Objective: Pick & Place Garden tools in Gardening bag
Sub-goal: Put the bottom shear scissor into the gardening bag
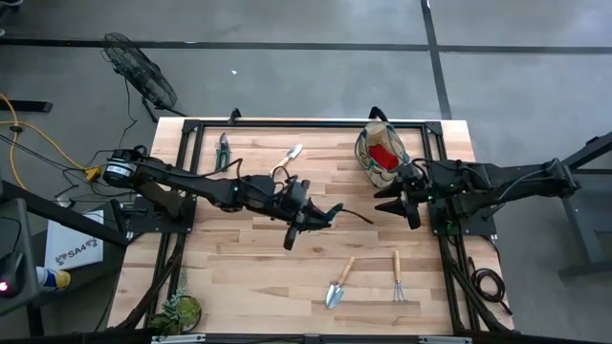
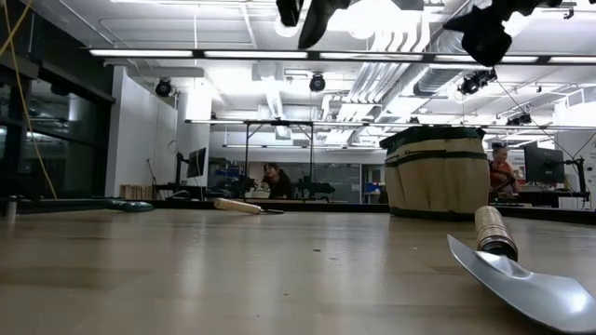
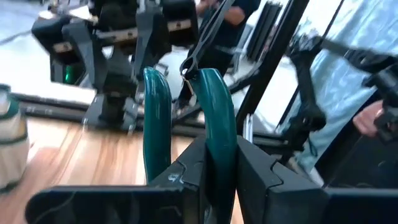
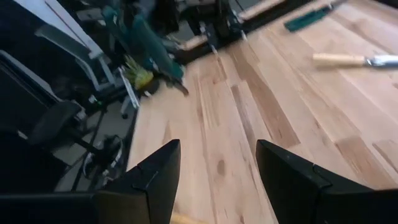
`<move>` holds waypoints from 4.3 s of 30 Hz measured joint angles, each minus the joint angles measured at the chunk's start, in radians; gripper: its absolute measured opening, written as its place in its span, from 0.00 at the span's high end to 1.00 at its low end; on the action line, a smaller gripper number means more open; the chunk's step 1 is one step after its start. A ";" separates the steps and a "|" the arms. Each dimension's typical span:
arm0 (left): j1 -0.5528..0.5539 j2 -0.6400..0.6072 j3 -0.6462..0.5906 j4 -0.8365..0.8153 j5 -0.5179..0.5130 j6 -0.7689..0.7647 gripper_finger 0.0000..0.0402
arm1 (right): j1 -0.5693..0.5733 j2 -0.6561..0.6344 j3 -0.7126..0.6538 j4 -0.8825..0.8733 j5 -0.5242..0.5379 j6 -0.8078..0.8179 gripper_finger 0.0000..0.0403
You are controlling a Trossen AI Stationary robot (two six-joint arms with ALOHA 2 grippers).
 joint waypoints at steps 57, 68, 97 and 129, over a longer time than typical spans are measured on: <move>0.066 0.001 0.000 0.085 -0.082 0.008 0.88 | 0.000 0.323 0.000 0.993 -0.038 -0.391 0.67; 0.066 0.001 0.000 0.085 -0.081 0.003 0.88 | -0.007 0.323 0.000 0.992 -0.038 -0.335 0.99; 0.065 0.001 0.000 0.006 -0.056 -0.003 0.43 | -0.016 0.274 0.000 0.838 0.045 -0.280 0.99; 0.066 0.002 0.000 -0.105 -0.105 0.028 0.43 | -0.016 -0.141 0.000 0.154 0.425 -0.174 0.99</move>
